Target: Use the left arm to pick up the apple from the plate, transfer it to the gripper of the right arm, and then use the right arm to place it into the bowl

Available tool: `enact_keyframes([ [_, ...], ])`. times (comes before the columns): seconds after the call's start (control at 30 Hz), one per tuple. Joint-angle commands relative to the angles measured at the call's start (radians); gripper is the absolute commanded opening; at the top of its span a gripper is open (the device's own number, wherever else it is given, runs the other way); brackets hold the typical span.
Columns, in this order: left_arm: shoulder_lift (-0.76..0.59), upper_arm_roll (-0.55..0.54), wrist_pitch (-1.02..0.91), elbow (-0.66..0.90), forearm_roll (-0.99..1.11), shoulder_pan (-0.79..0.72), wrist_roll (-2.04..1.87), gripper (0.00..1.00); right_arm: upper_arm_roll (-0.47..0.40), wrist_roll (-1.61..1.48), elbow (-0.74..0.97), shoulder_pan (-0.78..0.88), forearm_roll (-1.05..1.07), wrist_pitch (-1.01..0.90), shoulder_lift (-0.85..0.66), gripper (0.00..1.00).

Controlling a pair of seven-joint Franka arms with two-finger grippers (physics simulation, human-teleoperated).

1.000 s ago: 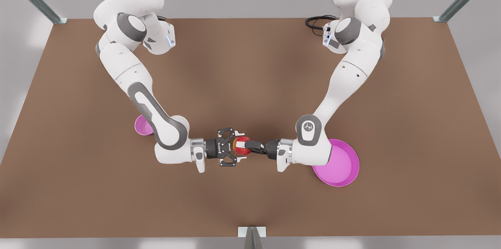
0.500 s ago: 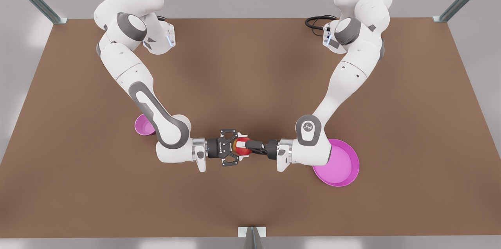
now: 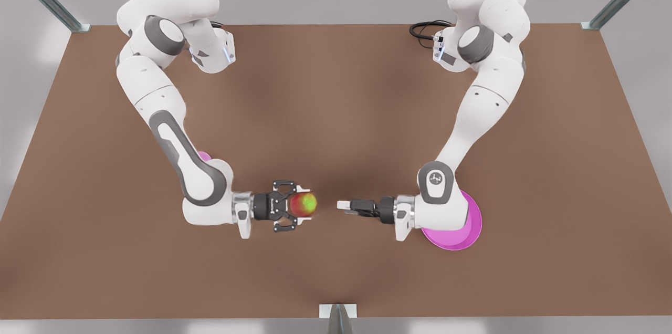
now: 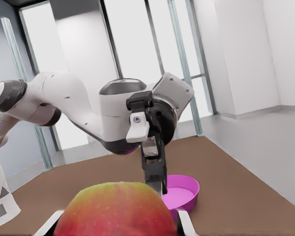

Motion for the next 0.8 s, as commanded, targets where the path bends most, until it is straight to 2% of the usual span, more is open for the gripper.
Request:
enact_keyframes([
  [0.0, -0.003, -0.001, -0.085, 0.000, 0.002, 0.024, 0.007, 1.00, 0.000, -0.007, -0.013, -0.040, -0.066, -0.114, -0.010, 0.70],
  [0.07, -0.037, 0.005, -0.155, 0.000, 0.019, 0.087, -0.033, 1.00, -0.001, -0.005, -0.050, -0.103, -0.151, -0.186, -0.028, 0.70],
  [0.1, -0.101, 0.016, -0.261, 0.000, 0.202, 0.148, -0.162, 1.00, -0.003, -0.005, -0.073, -0.127, -0.188, -0.209, -0.044, 0.70],
  [0.17, -0.311, 0.011, -0.654, 0.000, 0.870, 0.202, -0.380, 1.00, -0.009, -0.002, -0.109, -0.167, -0.272, -0.243, -0.076, 0.70],
  [0.2, -0.382, 0.011, -0.838, 0.000, 1.054, 0.211, -0.383, 1.00, -0.009, 0.017, -0.120, -0.201, -0.358, -0.278, -0.091, 0.70],
  [0.23, -0.448, 0.015, -0.965, 0.000, 1.105, 0.234, -0.384, 1.00, -0.009, 0.027, -0.122, -0.227, -0.421, -0.318, -0.100, 0.70],
  [0.3, -0.485, -0.007, -0.998, -0.007, 1.146, 0.265, -0.377, 1.00, -0.009, 0.027, -0.129, -0.275, -0.514, -0.379, -0.114, 0.70],
  [0.33, -0.721, 0.164, -0.774, -0.328, 1.126, 0.215, -0.351, 1.00, -0.009, 0.025, -0.134, -0.307, -0.560, -0.422, -0.120, 0.70],
  [0.37, -0.907, 0.358, -0.533, -0.624, 1.013, 0.098, -0.351, 1.00, -0.009, 0.025, -0.136, -0.324, -0.582, -0.453, -0.122, 0.70],
  [0.47, -0.870, 0.380, -0.566, -0.573, 0.977, 0.070, -0.354, 1.00, -0.011, 0.027, -0.136, -0.348, -0.710, -0.483, -0.137, 0.70],
  [0.5, -0.865, 0.338, -0.585, -0.534, 0.956, 0.061, -0.352, 1.00, -0.011, 0.031, -0.136, -0.356, -0.790, -0.485, -0.139, 0.70],
  [0.53, -0.819, 0.329, -0.744, -0.373, 0.890, 0.064, -0.351, 1.00, -0.011, 0.031, -0.143, -0.368, -0.836, -0.494, -0.143, 0.70],
  [0.57, -0.732, 0.341, -0.816, -0.334, 0.821, 0.088, -0.348, 1.00, -0.011, 0.031, -0.143, -0.374, -0.882, -0.503, -0.151, 0.70],
  [0.7, -0.732, 0.331, -0.879, -0.263, 0.966, 0.116, -0.291, 1.00, -0.015, 0.047, -0.157, -0.399, -1.068, -0.520, -0.211, 0.71],
  [0.77, -0.733, 0.332, -0.818, -0.271, 0.965, 0.135, -0.291, 1.00, -0.015, 0.048, -0.172, -0.402, -1.139, -0.520, -0.258, 0.71],
])
